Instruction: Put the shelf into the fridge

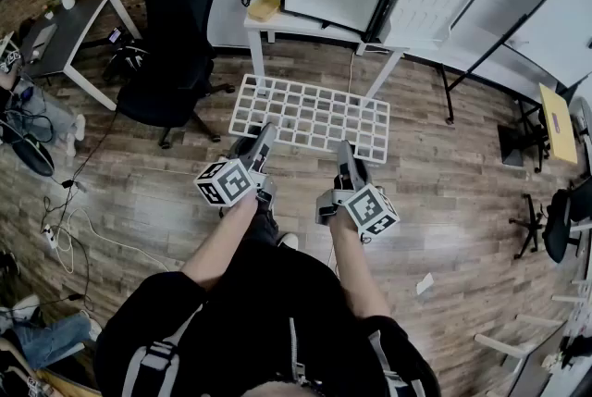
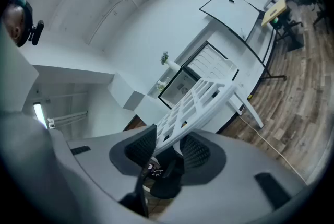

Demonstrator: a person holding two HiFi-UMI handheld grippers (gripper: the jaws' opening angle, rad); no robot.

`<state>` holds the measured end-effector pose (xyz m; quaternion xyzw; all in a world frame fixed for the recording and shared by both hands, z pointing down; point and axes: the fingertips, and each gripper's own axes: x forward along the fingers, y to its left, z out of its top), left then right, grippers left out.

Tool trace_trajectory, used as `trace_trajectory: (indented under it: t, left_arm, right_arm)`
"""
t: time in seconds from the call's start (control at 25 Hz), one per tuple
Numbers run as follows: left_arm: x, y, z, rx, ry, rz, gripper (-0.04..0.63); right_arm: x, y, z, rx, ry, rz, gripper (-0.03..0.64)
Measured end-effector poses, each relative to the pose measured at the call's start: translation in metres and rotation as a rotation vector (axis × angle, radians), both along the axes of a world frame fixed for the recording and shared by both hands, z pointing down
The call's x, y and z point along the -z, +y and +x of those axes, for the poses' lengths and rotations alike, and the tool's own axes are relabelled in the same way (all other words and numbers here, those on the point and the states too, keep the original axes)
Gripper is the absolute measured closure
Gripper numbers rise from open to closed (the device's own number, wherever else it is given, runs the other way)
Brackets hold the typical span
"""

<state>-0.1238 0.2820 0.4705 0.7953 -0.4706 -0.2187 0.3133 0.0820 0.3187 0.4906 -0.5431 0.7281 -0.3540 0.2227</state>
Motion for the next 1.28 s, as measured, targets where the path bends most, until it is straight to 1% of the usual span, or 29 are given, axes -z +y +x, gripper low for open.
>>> trace_trajectory:
  t: [0.24,0.52,0.72,0.84,1.28]
  left_arm:
    - [-0.002,-0.002,0.001,0.002,0.003,-0.001,0.445]
    - [0.001,-0.002,0.001,0.014,-0.004,-0.001,0.445]
    - [0.001,-0.002,0.000,0.023,-0.010,0.003,0.445]
    - [-0.002,-0.005,0.001,0.024,-0.005,0.000,0.445]
    - [-0.009,-0.084,0.012,-0.012,0.000,-0.030,0.445]
  right_arm:
    - [0.001,-0.002,0.001,0.008,0.004,0.009,0.463]
    - [-0.003,-0.002,0.001,0.029,-0.024,-0.006,0.464]
    - [0.005,-0.004,0.001,0.027,-0.006,0.009,0.465]
    - [-0.001,-0.006,0.002,0.031,-0.014,-0.002,0.465]
    - [-0.005,-0.078,0.013,0.000,-0.014,-0.032,0.466]
